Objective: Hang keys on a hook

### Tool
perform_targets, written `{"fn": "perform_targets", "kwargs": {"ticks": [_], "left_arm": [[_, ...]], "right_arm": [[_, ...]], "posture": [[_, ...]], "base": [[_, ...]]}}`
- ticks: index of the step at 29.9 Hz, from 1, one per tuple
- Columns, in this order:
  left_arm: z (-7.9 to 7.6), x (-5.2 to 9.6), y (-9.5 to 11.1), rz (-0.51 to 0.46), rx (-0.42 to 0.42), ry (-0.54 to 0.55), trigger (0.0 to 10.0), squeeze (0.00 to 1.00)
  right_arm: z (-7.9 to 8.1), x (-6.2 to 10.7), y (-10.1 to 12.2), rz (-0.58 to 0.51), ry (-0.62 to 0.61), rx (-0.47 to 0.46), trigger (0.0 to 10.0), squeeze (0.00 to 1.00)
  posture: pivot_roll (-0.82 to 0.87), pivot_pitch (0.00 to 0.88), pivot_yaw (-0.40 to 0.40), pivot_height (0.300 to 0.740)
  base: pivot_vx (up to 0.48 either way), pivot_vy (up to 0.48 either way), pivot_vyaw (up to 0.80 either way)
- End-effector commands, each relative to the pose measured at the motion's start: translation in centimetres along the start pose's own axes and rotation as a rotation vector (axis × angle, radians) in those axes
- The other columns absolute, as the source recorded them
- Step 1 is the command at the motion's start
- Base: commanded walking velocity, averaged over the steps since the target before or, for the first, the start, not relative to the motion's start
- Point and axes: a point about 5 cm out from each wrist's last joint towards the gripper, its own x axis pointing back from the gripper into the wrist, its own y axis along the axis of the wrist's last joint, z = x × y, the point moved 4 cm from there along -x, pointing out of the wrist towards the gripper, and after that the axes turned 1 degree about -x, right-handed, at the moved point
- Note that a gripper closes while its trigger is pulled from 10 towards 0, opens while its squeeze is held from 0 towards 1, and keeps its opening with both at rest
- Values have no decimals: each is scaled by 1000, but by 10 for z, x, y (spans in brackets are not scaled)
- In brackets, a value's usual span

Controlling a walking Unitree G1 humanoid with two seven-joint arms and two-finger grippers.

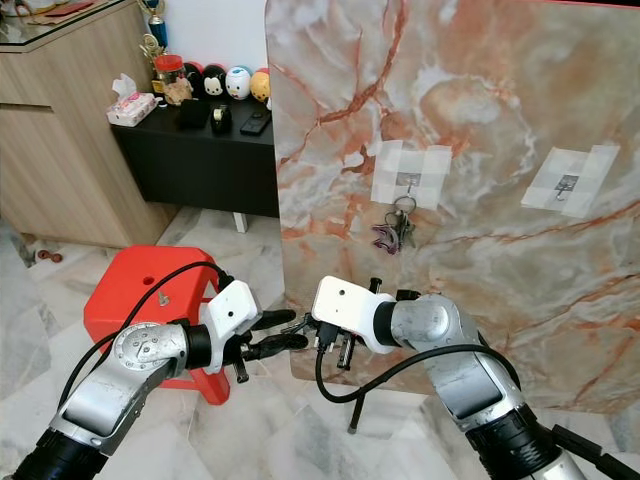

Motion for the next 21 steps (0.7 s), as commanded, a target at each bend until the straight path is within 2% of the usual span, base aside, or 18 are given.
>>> {"fn": "perform_targets", "kwargs": {"ticks": [1,5,21], "left_arm": [[5,2,2,8,-27,8,10000,0],[-1,2,-3,36,-21,-28,10000,0],[-4,3,-13,91,-15,-56,10000,0]], "right_arm": [[2,2,5,-11,10,17,10000,0],[1,2,9,-19,3,24,10000,0],[4,3,22,-53,17,52,10000,0]], "posture": [[141,54,-45,740],[142,54,-45,740],[141,54,-43,740]], "base": [[0,0,0],[0,0,0],[0,0,0]]}}
